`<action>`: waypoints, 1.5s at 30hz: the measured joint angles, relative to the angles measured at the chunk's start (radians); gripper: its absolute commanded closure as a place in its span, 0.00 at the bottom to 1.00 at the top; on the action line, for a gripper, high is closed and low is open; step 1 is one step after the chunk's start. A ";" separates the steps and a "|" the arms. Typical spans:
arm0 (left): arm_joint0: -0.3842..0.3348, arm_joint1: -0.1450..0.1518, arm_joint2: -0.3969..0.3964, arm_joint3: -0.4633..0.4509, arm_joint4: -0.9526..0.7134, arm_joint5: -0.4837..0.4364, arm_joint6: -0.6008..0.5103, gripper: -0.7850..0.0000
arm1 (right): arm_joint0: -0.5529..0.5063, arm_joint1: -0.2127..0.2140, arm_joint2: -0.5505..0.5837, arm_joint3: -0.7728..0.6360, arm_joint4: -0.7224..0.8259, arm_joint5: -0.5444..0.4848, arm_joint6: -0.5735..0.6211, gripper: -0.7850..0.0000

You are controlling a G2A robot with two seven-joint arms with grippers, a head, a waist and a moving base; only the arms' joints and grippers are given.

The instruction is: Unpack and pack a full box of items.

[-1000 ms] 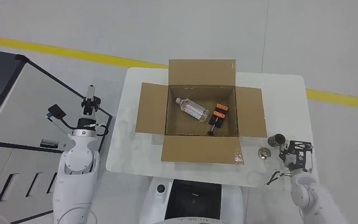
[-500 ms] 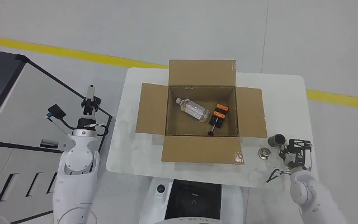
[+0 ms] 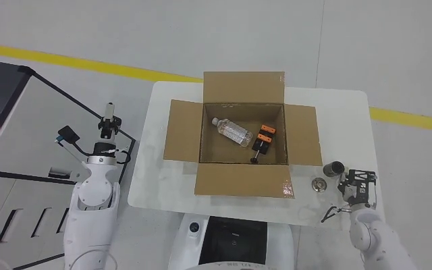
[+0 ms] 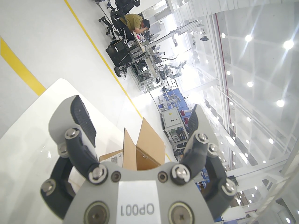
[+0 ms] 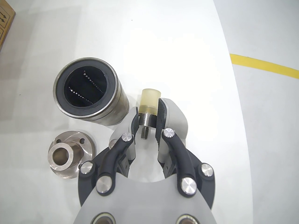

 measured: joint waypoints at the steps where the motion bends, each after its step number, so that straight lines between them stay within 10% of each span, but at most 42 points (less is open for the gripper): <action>1: 0.000 0.000 0.000 0.000 0.000 0.000 0.000 0.00 | -0.004 0.000 0.002 -0.005 -0.005 0.002 0.001 1.00; 14: 0.000 0.000 0.000 0.000 0.000 0.000 0.000 0.00 | 0.002 -0.008 0.021 0.003 0.002 -0.007 0.032 1.00; 18: 0.000 0.000 0.000 0.000 0.000 0.000 0.000 0.00 | 0.007 -0.010 0.021 0.007 0.003 -0.008 0.040 0.79; 37: 0.000 0.000 0.000 0.000 0.000 0.000 0.000 0.00 | 0.030 -0.023 0.017 0.013 -0.035 0.025 0.093 0.69; 42: 0.000 0.000 0.000 0.000 0.000 0.000 0.000 0.00 | 0.042 -0.026 0.017 0.027 -0.035 0.014 0.105 0.77; 45: 0.000 0.000 0.000 0.000 0.000 0.000 0.000 0.00 | 0.049 -0.027 0.015 0.033 -0.038 0.011 0.114 1.00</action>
